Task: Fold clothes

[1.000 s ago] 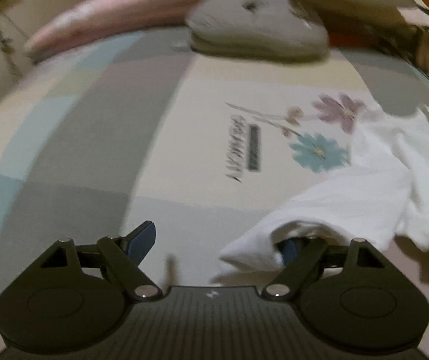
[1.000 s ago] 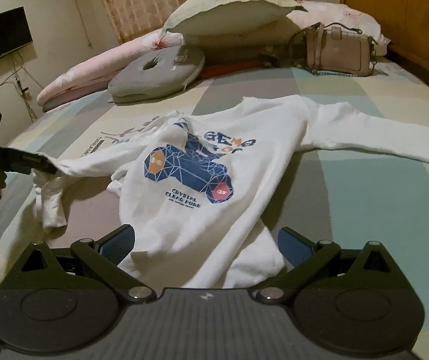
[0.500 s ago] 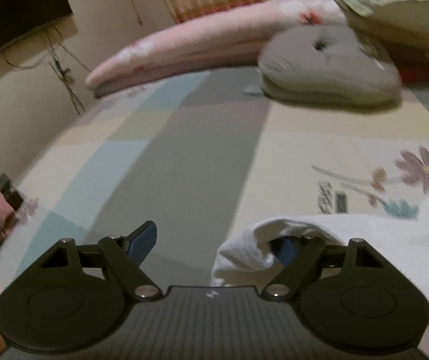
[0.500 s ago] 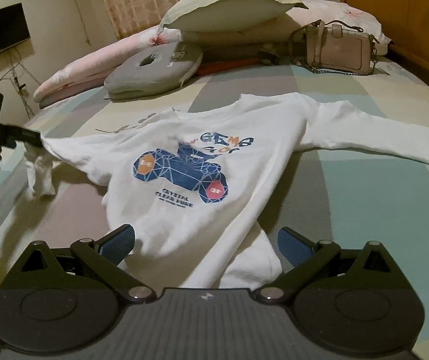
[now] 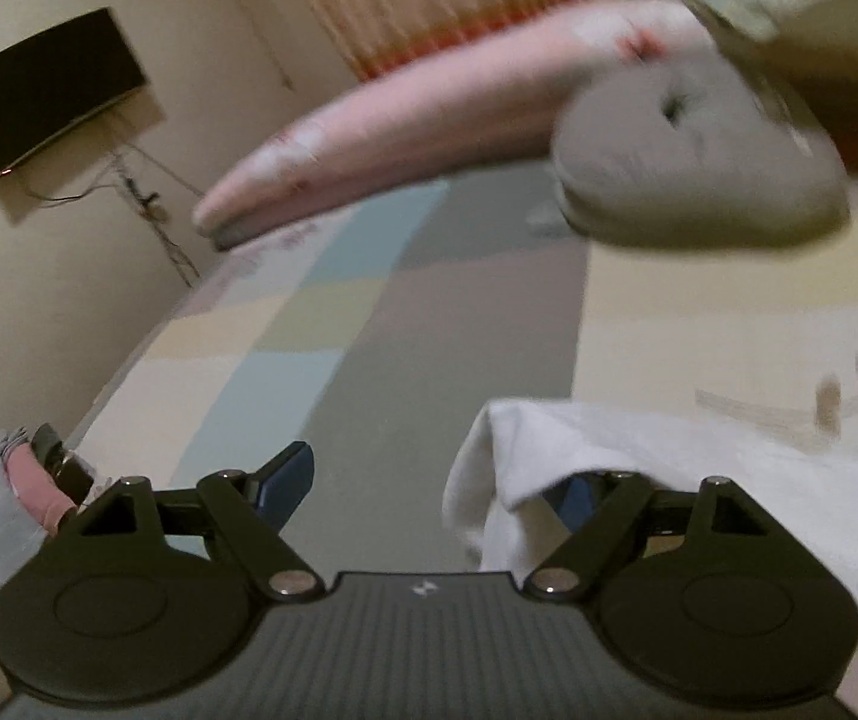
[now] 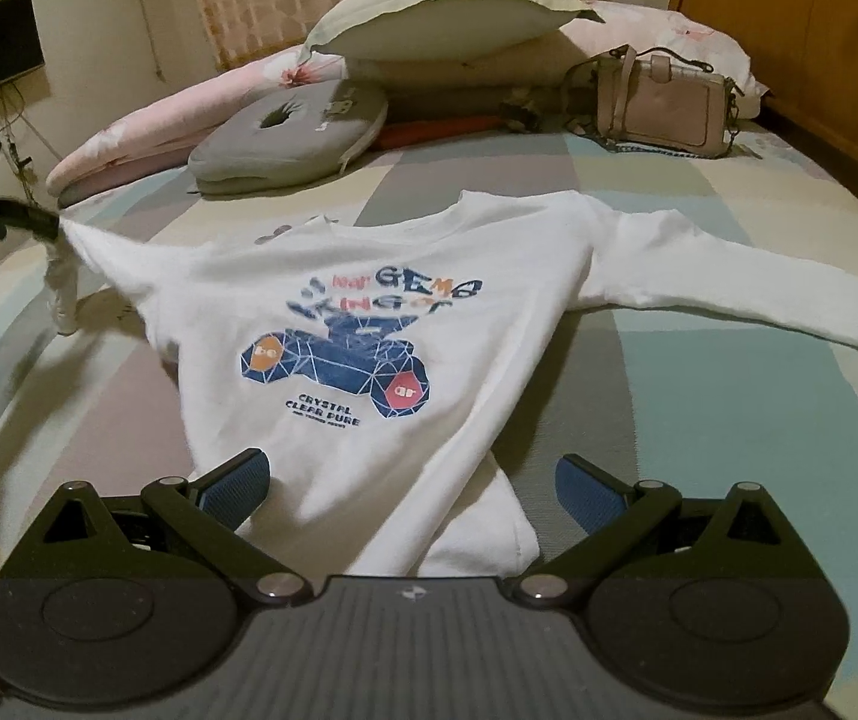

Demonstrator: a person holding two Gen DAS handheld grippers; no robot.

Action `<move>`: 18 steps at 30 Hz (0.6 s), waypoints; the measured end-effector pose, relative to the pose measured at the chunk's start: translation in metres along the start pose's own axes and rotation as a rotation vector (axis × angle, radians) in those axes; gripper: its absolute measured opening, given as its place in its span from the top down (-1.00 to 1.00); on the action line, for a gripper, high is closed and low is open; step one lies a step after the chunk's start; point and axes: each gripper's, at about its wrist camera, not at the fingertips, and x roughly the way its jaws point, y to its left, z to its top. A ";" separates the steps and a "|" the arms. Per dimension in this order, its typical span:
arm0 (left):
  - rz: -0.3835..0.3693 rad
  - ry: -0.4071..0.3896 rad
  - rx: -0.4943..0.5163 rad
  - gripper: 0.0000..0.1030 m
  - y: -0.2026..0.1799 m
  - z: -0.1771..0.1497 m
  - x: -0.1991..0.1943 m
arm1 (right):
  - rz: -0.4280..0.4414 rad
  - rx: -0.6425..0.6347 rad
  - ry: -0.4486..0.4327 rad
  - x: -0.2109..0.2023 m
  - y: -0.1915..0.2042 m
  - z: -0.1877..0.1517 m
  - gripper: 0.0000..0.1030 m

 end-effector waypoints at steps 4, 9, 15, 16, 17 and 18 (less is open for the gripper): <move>-0.041 0.050 0.026 -0.58 0.005 -0.017 0.005 | -0.012 0.000 -0.009 -0.010 0.006 0.001 -1.00; -0.141 0.051 0.045 -0.59 0.018 -0.040 -0.005 | -0.013 -0.022 -0.026 -0.023 0.022 0.000 -1.00; -0.228 0.017 0.133 -0.59 0.016 -0.071 -0.032 | -0.007 -0.063 -0.050 -0.043 0.048 -0.005 -1.00; -0.239 0.010 0.142 -0.59 0.015 -0.075 -0.036 | -0.008 -0.072 -0.055 -0.048 0.053 -0.006 -1.00; -0.249 0.005 0.147 -0.59 0.015 -0.080 -0.041 | -0.010 -0.081 -0.061 -0.052 0.057 -0.007 -1.00; -0.262 0.002 0.150 -0.59 0.015 -0.084 -0.045 | -0.014 -0.089 -0.068 -0.057 0.061 -0.009 -1.00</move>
